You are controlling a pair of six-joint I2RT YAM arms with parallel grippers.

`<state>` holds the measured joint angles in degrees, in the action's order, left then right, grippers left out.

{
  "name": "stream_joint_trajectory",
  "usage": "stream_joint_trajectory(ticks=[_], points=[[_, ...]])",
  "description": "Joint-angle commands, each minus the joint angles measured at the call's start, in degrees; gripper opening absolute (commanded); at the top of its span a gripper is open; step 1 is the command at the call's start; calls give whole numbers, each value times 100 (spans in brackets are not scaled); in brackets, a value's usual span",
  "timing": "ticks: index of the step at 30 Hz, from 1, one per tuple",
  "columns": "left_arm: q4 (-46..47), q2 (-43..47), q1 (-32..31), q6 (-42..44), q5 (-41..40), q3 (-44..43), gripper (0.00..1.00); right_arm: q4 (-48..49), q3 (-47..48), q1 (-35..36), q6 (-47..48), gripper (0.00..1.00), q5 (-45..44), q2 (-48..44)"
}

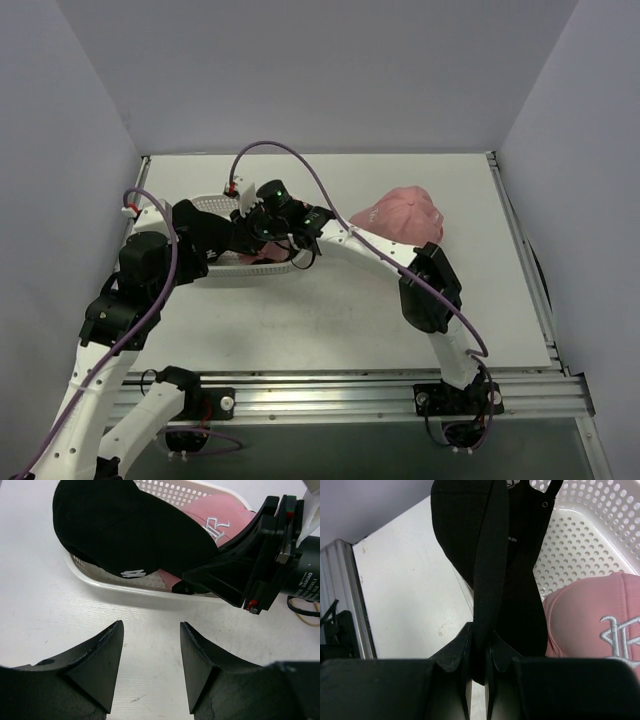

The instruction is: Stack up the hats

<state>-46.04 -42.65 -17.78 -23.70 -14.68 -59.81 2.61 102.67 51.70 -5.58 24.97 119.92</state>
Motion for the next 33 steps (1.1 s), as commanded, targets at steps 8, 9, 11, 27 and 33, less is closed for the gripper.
stream_joint_trajectory(ticks=[8,9,11,27,33], points=[[104,196,38,-169,88,-400,58,1662,-528,-775,-1548,0,877,-1163],[78,196,38,-170,105,-426,57,1829,-677,-845,-1716,0,895,-1285],[78,214,38,-196,123,-435,57,2251,-1108,-1047,-2146,0,860,-1672],[183,214,38,-345,466,-338,57,4045,-3691,-2357,-4530,0,306,-4607],[210,205,38,-381,597,-277,57,3888,-4360,-2682,-4794,0,43,-5626]])
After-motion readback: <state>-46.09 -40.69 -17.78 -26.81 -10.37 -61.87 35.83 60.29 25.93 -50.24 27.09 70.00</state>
